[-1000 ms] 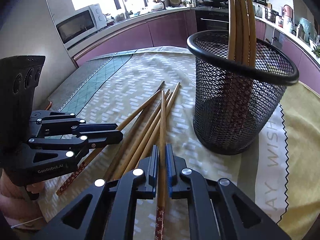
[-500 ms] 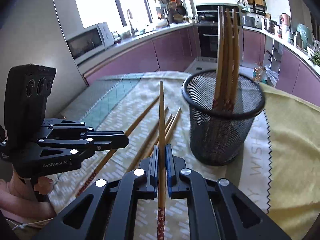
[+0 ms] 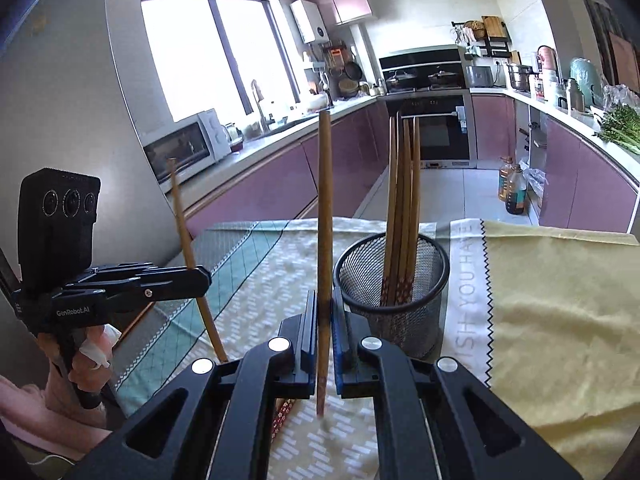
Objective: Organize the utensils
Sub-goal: 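Lift the chopsticks upright and carry them over the mesh cup with both tools, then lower the chopsticks into the mesh cup and open both tools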
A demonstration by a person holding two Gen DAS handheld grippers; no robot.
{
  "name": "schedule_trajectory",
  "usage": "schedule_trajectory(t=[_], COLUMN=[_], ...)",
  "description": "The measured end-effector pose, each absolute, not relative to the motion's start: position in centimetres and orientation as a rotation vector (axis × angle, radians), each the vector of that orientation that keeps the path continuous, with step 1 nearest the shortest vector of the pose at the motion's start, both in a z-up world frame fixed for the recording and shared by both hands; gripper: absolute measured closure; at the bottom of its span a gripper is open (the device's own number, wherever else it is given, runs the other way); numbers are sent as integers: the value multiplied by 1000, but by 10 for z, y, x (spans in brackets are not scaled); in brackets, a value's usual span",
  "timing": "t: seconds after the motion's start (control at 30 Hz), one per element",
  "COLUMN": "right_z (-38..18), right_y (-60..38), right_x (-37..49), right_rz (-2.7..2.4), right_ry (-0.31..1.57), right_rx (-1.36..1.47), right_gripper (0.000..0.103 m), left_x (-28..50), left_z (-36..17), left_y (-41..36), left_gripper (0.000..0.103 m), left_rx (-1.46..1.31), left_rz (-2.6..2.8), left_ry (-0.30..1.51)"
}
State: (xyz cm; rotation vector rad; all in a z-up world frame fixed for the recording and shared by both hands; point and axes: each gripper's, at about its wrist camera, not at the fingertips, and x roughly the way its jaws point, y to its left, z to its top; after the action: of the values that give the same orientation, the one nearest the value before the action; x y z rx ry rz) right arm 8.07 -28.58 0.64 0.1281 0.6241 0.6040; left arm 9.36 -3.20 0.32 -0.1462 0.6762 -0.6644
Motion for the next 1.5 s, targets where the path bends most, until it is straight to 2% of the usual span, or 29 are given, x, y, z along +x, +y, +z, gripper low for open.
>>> schedule_trajectory(t=[0.93, 1.5], right_z=[89, 35], right_y=[-320, -304], right_x=[105, 155], right_rz=[535, 509], right_ry=[387, 612], right_rx=[119, 74], right_gripper=[97, 97], left_x=[141, 181], left_z=[98, 40], left_y=[-69, -103], left_gripper=[96, 96], left_rx=[-113, 59], left_rz=[-659, -628], left_ry=[487, 713])
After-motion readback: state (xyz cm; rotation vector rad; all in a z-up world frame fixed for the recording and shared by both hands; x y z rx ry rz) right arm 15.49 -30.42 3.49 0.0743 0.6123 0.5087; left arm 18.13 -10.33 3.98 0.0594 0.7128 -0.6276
